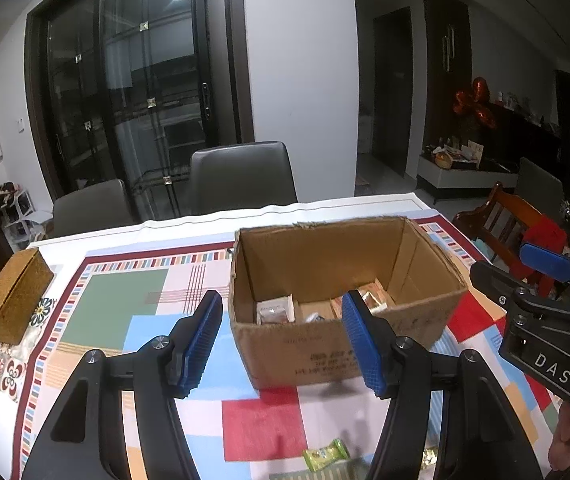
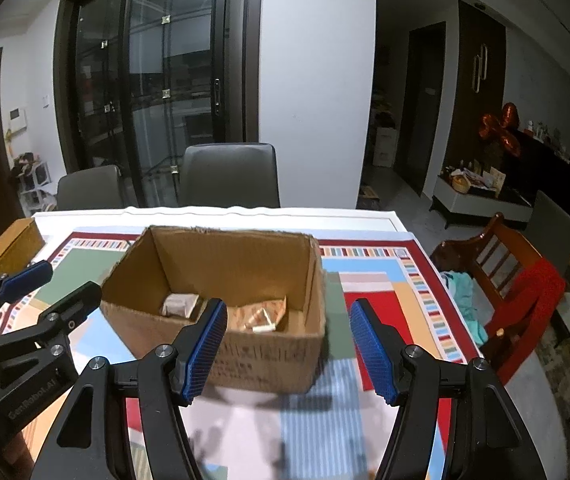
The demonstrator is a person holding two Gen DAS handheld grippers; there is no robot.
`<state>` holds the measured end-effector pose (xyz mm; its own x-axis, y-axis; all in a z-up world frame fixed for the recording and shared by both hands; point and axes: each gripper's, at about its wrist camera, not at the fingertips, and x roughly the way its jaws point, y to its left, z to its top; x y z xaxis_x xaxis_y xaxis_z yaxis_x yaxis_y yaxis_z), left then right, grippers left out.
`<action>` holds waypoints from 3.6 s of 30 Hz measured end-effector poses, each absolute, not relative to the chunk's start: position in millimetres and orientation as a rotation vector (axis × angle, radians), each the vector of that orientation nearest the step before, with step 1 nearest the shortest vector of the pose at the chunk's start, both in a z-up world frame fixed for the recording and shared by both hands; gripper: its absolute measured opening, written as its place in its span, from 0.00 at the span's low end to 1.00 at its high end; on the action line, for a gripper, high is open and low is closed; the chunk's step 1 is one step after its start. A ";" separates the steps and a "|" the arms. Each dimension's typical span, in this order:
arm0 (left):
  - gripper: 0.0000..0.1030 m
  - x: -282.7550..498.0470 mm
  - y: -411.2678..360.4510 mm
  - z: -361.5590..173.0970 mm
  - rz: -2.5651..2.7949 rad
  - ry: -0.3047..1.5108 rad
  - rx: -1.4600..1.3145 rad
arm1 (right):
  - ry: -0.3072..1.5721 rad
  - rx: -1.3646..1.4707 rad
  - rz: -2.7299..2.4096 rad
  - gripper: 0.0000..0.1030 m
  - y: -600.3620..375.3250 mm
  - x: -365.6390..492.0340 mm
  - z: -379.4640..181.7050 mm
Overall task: Organize snacks
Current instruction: 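Move both open tools back down to the green candy and gold packet, then grasp the green-wrapped candy with the left tool while the right tool grasps the gold foil packet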
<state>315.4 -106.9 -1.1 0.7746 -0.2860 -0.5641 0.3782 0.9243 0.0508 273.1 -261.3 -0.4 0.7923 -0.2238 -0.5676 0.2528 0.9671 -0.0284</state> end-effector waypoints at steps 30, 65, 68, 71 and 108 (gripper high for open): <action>0.61 265.8 -92.0 -57.0 -0.333 0.652 0.149 | 0.686 0.136 -0.367 0.63 -257.2 208.6 -63.1; 0.78 263.3 -102.0 -149.2 -0.313 0.809 0.166 | 0.845 0.148 -0.408 0.72 -245.3 190.2 -152.0; 0.78 267.0 -104.9 -155.1 -0.308 0.822 0.170 | 0.862 0.154 -0.401 0.72 -245.7 192.8 -157.8; 0.78 270.3 -106.6 -160.2 -0.305 0.835 0.173 | 0.876 0.156 -0.389 0.72 -244.3 194.5 -163.2; 0.30 276.5 -128.0 -184.2 -0.376 0.865 0.230 | 0.896 0.144 -0.323 0.29 -241.7 205.3 -177.5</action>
